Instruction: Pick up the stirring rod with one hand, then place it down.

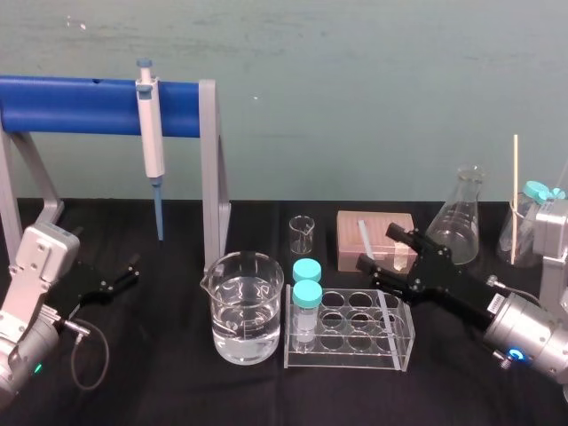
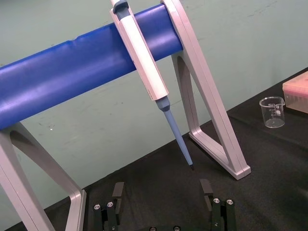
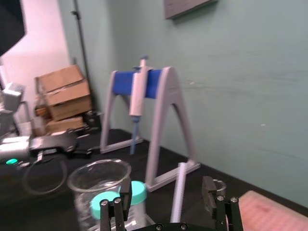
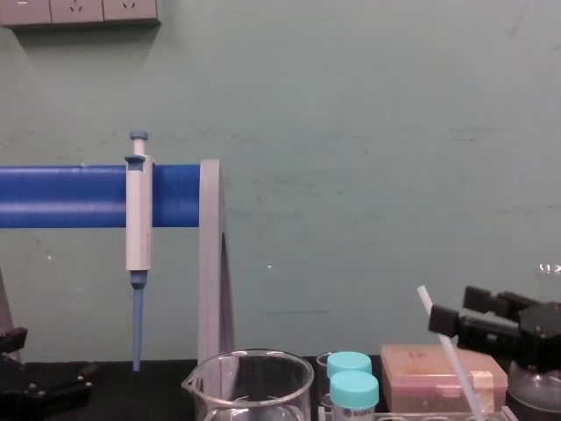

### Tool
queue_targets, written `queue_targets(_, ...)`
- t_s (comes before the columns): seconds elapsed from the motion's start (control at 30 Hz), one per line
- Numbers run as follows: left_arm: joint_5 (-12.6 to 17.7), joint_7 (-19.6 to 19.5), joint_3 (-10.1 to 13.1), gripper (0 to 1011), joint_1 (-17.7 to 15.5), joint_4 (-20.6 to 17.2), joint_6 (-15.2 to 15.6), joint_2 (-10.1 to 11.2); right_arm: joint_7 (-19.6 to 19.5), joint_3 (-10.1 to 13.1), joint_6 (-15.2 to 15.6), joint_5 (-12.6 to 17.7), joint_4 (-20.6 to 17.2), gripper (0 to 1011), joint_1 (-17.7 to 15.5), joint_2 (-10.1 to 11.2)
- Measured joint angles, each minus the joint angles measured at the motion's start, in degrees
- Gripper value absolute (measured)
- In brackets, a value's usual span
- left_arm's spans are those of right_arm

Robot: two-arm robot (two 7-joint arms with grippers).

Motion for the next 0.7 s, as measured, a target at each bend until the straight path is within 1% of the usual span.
queue_targets(0.03,0.0,0.0,0.0,1000,0.0,0.0,0.0,0.0,-0.49,0.25,-0.04,-0.03,-0.06,934,-0.09,-0.08)
queue_targets(0.13,0.0,0.0,0.0,1000,0.0,0.0,0.0,0.0,-4.05,1.63,-0.62,-0.65,-0.72,1003,-0.69,-0.65)
queue_targets(0.17,0.0,0.0,0.0,1000,0.0,0.0,0.0,0.0,-7.3,2.68,-1.13,-1.78,-1.25,1003,-1.19,-1.09)
queue_targets(0.23,0.0,0.0,0.0,1000,0.0,0.0,0.0,0.0,-11.13,3.73,-1.49,-3.33,-1.89,1003,-1.78,-1.59)
queue_targets(0.3,0.0,0.0,0.0,1000,0.0,0.0,0.0,0.0,-19.76,5.41,-0.85,-7.17,-3.08,1003,-2.9,-2.48)
queue_targets(0.33,0.0,0.0,0.0,1000,0.0,0.0,0.0,0.0,-19.76,5.41,-0.85,-7.17,-3.08,1003,-2.9,-2.48)
queue_targets(0.37,0.0,0.0,0.0,1000,0.0,0.0,0.0,0.0,-22.19,5.7,-0.17,-8.32,-3.32,1003,-3.15,-2.68)
queue_targets(0.4,0.0,0.0,0.0,1000,0.0,0.0,0.0,0.0,-26.31,6.16,1.59,-10.31,-3.7,1003,-3.66,-3.04)
queue_targets(0.47,0.0,0.0,0.0,1000,0.0,0.0,0.0,0.0,-29.58,6.43,3.66,-11.92,-3.92,1003,-4.01,-3.3)
queue_targets(0.5,0.0,0.0,0.0,1000,0.0,0.0,0.0,0.0,-31.78,6.55,5.45,-13.08,-4.02,1003,-4.3,-3.51)
queue_targets(0.53,0.0,0.0,0.0,1000,0.0,0.0,0.0,0.0,-33.42,6.65,6.98,-13.99,-4.09,1003,-4.52,-3.72)
queue_targets(0.57,0.0,0.0,0.0,1000,0.0,0.0,0.0,0.0,-33.42,6.65,6.98,-13.99,-4.09,1003,-4.52,-3.72)
queue_targets(0.6,0.0,0.0,0.0,1000,0.0,0.0,0.0,0.0,-34.36,6.73,8.18,-14.56,-4.1,1003,-4.71,-3.96)
queue_targets(0.67,0.0,0.0,0.0,1000,0.0,0.0,0.0,0.0,-34.98,6.91,9.32,-14.96,-4.1,1003,-4.93,-4.3)
queue_targets(0.7,0.0,0.0,0.0,1000,0.0,0.0,0.0,0.0,-34.98,6.91,9.32,-14.96,-4.1,1003,-4.93,-4.3)
